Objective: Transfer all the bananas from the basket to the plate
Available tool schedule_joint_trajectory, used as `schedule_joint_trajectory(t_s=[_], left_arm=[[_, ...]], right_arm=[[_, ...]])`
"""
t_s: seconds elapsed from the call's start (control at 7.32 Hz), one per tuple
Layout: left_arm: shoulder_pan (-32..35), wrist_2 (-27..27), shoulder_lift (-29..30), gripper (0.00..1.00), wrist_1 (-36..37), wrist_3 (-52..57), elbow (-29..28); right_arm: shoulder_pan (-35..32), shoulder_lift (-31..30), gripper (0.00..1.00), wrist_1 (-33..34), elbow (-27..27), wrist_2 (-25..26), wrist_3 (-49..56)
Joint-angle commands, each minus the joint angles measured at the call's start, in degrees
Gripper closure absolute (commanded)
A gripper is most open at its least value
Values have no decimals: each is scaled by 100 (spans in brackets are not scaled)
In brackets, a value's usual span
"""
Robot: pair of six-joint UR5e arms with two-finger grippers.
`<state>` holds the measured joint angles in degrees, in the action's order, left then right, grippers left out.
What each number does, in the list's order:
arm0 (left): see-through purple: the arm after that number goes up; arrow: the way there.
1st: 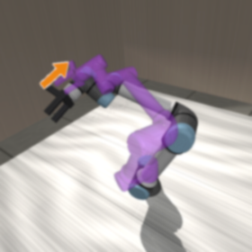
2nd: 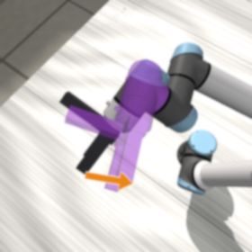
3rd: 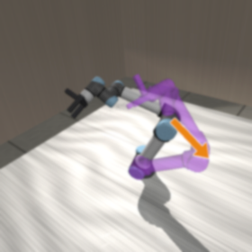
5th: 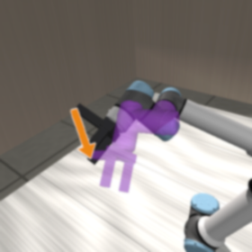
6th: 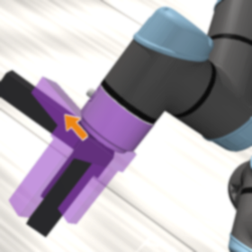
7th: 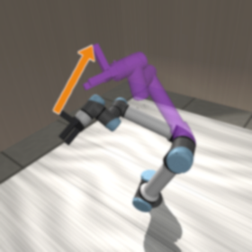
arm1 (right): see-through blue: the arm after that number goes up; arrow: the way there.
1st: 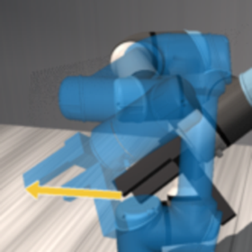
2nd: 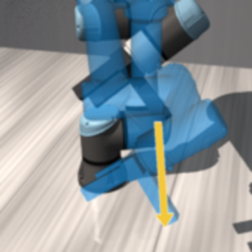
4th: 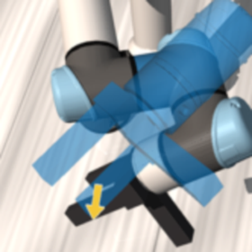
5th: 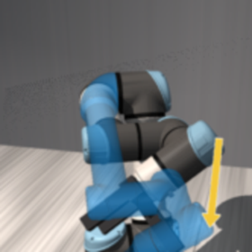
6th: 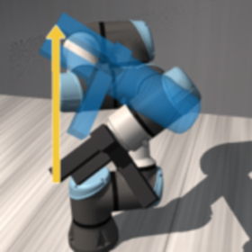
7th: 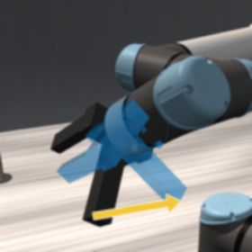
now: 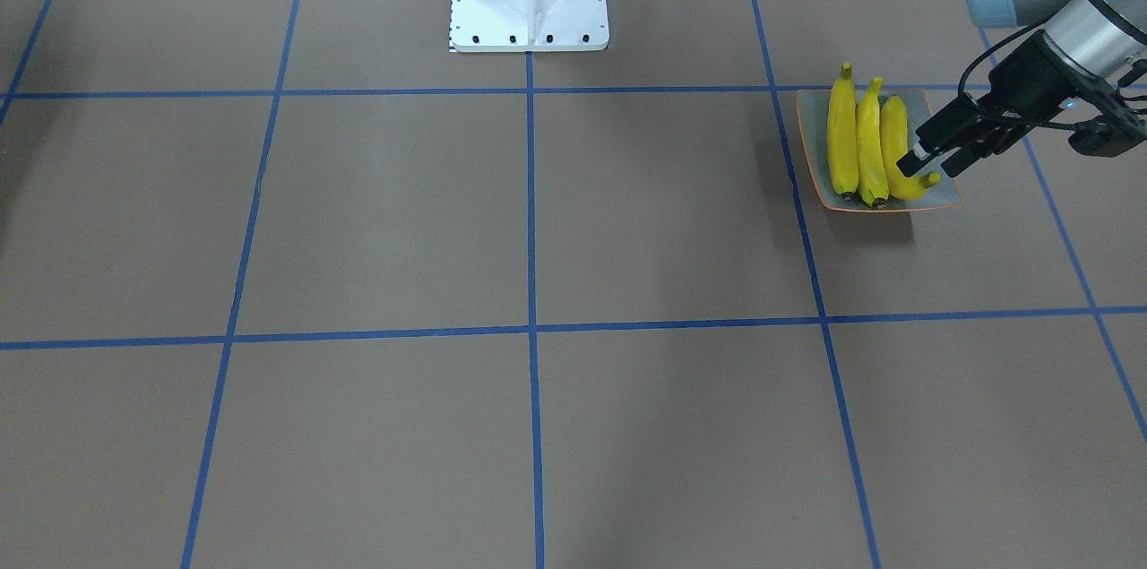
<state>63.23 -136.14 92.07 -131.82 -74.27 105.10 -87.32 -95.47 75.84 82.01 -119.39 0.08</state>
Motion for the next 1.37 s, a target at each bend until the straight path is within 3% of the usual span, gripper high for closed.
schedule_joint_trajectory(t_s=[0.0,0.55,0.68,0.82,1.23], left_arm=[[-4,0,21,0,-1,0,-15],[-4,0,30,0,-1,0,-24],[-4,0,30,0,-1,0,-24],[-4,0,30,0,-1,0,-15],[-4,0,30,0,-10,0,2]], right_arm=[[214,2,0,1,-44,-22,1],[339,37,2,1,-377,-22,306],[339,46,6,1,-396,-22,308],[339,63,20,1,-405,-31,300],[339,151,98,10,-413,-40,273]])
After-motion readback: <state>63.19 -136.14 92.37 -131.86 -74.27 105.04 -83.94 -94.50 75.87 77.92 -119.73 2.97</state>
